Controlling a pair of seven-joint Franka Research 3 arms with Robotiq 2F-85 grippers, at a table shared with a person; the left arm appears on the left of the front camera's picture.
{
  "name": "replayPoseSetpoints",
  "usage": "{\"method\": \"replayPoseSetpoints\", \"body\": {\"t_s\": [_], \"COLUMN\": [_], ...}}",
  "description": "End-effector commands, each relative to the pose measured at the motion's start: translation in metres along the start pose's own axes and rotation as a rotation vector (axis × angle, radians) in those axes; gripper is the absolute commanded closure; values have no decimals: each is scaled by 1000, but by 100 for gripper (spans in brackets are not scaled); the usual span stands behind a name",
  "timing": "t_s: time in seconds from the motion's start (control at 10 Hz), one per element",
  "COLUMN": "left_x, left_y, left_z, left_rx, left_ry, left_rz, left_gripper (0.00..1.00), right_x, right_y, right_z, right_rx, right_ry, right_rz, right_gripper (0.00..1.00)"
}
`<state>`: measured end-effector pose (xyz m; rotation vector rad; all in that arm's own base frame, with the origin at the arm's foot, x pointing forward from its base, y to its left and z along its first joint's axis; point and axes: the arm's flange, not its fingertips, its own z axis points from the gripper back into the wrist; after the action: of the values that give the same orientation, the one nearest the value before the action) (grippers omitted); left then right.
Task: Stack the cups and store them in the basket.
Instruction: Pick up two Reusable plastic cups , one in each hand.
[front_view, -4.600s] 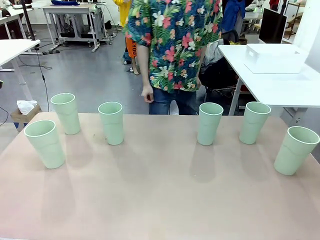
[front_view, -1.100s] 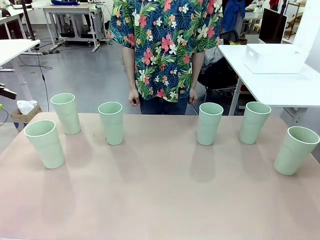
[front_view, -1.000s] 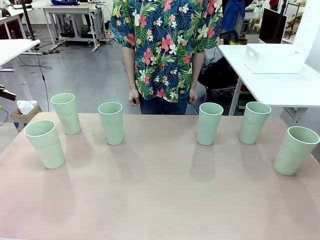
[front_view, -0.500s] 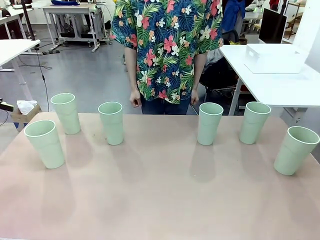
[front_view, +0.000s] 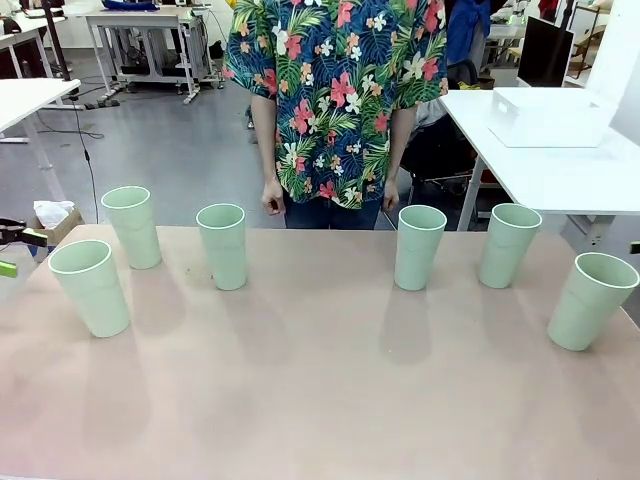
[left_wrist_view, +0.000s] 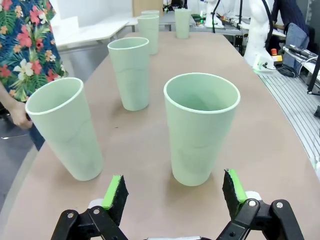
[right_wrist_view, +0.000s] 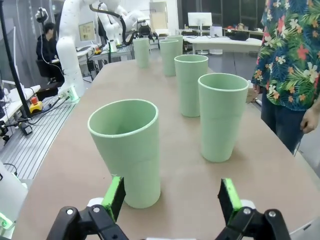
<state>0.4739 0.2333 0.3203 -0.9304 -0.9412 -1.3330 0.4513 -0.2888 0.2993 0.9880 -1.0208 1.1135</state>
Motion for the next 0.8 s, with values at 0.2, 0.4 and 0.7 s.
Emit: {"method": "replayPoseSetpoints", "body": {"t_s": [0.2,0.4,0.7], "left_x": [4,4,-17], "left_y": [-1,-1,11], "left_z": [8,8,-7], "left_rx": [11,11,-50], "left_ry": [1,1,-56], "left_rz": [-5,-5,16], "left_gripper": [0,0,0], "right_x": [7,7,-6], "right_y": [1,1,1], "right_z": [5,5,-14], "right_rx": [-8,-8,70], "right_ry": [6,6,-25], "right_rz": [11,11,5], "right_gripper": [0,0,0]}}
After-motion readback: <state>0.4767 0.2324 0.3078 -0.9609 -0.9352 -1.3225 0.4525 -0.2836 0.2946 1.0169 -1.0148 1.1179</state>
